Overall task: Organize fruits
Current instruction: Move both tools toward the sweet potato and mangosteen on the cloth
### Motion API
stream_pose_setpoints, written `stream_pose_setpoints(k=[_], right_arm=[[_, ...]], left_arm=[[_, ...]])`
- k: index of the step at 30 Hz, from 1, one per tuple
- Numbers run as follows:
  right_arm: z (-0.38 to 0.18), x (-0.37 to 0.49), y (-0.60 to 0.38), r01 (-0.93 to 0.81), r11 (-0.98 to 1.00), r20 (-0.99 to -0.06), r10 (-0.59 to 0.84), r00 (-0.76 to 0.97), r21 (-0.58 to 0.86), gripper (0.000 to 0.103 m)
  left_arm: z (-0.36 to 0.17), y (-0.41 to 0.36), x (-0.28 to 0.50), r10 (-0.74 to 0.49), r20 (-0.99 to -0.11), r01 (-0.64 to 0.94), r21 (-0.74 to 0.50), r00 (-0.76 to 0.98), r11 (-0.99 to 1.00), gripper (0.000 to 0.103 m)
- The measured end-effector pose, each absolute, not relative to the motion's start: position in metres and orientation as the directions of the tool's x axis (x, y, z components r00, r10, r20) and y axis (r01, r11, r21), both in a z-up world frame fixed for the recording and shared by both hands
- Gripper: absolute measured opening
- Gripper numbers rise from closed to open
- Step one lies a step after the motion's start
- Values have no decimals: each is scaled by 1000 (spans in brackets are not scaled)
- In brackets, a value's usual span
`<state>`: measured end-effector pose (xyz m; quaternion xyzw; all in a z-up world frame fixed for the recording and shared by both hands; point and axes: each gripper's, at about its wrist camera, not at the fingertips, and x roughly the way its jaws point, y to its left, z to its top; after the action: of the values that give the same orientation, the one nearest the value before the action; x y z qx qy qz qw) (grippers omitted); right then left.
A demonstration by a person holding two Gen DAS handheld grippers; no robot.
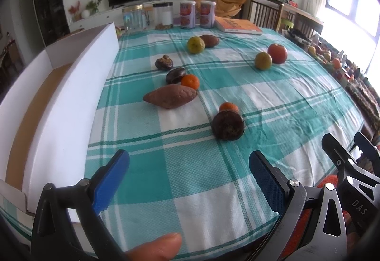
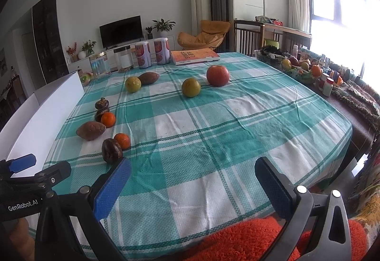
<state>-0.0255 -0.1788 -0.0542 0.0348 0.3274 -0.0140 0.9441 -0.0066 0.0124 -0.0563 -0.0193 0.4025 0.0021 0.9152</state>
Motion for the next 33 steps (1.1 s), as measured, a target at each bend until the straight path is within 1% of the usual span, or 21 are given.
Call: stream_pose_setpoints(k=[23, 26, 33], right_arm=[[-52, -25, -179, 50, 997, -616, -4, 788, 57, 103], [-52, -24, -180, 50, 997, -617, -3, 787, 59, 103], [-55, -26, -178, 50, 997, -616, -5, 788, 56, 103]], left_arm=[[-63, 10, -8, -10, -741, -18, -30, 672, 999, 101], [-68, 10, -6, -12, -754, -19, -32, 657, 999, 101], [-88, 18, 4, -22, -818, -35, -51, 574, 998, 101]])
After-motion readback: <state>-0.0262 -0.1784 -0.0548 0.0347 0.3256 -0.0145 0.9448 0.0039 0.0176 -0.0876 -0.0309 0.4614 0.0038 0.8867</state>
